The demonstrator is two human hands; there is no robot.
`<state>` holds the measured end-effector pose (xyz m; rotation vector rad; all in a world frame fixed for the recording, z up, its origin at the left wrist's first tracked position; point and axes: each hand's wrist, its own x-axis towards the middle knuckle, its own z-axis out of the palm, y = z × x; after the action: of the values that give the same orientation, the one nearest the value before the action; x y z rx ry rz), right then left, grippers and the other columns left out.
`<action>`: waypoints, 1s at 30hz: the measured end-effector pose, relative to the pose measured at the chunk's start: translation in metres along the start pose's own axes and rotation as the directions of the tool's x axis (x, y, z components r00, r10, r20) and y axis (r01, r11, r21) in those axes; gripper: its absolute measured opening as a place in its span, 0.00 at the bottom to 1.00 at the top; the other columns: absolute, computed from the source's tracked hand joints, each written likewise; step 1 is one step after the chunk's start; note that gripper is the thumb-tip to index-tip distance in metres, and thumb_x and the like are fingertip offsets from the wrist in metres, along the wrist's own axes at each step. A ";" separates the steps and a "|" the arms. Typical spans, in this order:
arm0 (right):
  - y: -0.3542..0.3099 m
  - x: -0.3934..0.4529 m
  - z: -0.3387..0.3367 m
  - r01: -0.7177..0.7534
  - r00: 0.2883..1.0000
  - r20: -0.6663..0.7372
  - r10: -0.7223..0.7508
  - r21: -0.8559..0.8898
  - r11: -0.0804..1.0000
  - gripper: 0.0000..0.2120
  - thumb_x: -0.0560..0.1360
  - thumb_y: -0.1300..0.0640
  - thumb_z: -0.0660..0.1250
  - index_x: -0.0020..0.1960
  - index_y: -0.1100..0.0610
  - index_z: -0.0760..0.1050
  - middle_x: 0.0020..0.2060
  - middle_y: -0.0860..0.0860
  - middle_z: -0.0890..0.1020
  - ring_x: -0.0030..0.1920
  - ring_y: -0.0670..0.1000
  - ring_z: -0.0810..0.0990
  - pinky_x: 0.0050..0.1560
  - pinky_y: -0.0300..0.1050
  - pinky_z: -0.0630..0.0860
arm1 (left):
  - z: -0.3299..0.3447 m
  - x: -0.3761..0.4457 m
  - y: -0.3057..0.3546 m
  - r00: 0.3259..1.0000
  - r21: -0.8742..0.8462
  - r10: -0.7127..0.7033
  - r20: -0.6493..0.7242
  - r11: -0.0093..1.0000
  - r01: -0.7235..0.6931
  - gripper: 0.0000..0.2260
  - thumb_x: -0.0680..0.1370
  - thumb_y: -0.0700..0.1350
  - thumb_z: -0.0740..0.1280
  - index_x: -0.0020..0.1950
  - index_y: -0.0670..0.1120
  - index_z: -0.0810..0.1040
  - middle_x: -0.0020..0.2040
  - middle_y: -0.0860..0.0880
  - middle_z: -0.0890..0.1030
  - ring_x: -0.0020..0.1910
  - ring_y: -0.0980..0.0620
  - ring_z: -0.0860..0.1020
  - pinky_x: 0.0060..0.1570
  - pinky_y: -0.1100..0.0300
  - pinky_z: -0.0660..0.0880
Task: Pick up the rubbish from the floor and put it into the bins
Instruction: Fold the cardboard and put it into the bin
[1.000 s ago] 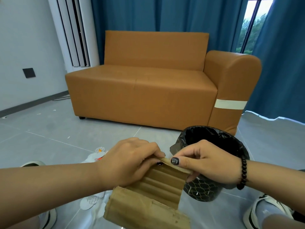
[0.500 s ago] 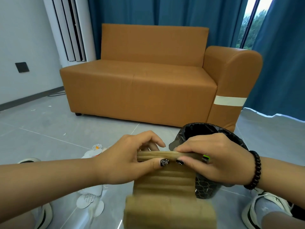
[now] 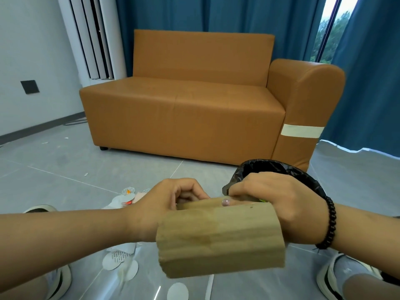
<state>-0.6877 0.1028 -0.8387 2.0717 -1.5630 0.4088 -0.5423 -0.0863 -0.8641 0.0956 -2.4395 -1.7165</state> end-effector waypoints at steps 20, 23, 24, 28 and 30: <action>-0.003 -0.009 0.028 -0.491 0.858 0.178 0.481 0.558 0.669 0.23 0.72 0.37 0.62 0.60 0.50 0.78 0.48 0.45 0.83 0.47 0.45 0.81 0.43 0.41 0.79 | -0.007 -0.001 0.000 0.992 0.296 0.089 -0.093 0.954 -0.058 0.09 0.70 0.39 0.72 0.44 0.52 0.79 0.42 0.48 0.81 0.40 0.49 0.79 0.42 0.55 0.77; -0.001 -0.008 0.026 -0.372 0.916 0.036 0.398 0.445 0.815 0.20 0.74 0.45 0.65 0.60 0.55 0.79 0.50 0.46 0.83 0.49 0.43 0.81 0.42 0.42 0.79 | -0.011 -0.009 -0.012 0.995 0.263 0.080 -0.051 0.963 -0.064 0.11 0.71 0.43 0.74 0.50 0.55 0.78 0.46 0.53 0.82 0.43 0.54 0.80 0.44 0.54 0.78; 0.000 -0.008 0.026 -0.334 0.929 0.002 0.369 0.429 0.839 0.18 0.74 0.49 0.67 0.60 0.56 0.79 0.50 0.47 0.83 0.50 0.43 0.81 0.43 0.43 0.79 | -0.010 -0.008 -0.012 0.999 0.229 0.048 -0.026 0.972 -0.041 0.11 0.72 0.44 0.74 0.51 0.55 0.78 0.48 0.53 0.82 0.44 0.54 0.80 0.45 0.56 0.79; 0.002 -0.009 0.027 -0.288 0.940 -0.031 0.341 0.470 0.835 0.15 0.72 0.57 0.71 0.58 0.57 0.80 0.50 0.49 0.82 0.51 0.47 0.80 0.42 0.48 0.79 | -0.013 -0.006 -0.014 0.999 0.089 0.009 0.042 0.996 -0.013 0.11 0.72 0.49 0.73 0.54 0.52 0.79 0.51 0.51 0.82 0.49 0.53 0.81 0.49 0.60 0.78; 0.001 -0.009 0.028 -0.302 0.934 -0.022 0.356 0.481 0.823 0.14 0.70 0.60 0.73 0.55 0.57 0.80 0.49 0.49 0.81 0.50 0.48 0.80 0.43 0.50 0.79 | -0.013 -0.006 -0.013 0.999 0.082 0.008 0.034 0.997 -0.011 0.10 0.73 0.48 0.73 0.53 0.49 0.80 0.49 0.50 0.83 0.46 0.55 0.81 0.45 0.63 0.77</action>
<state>-0.6930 0.0942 -0.8661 2.0565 -1.9012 1.1150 -0.5351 -0.1026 -0.8727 0.0648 -2.5307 -1.6274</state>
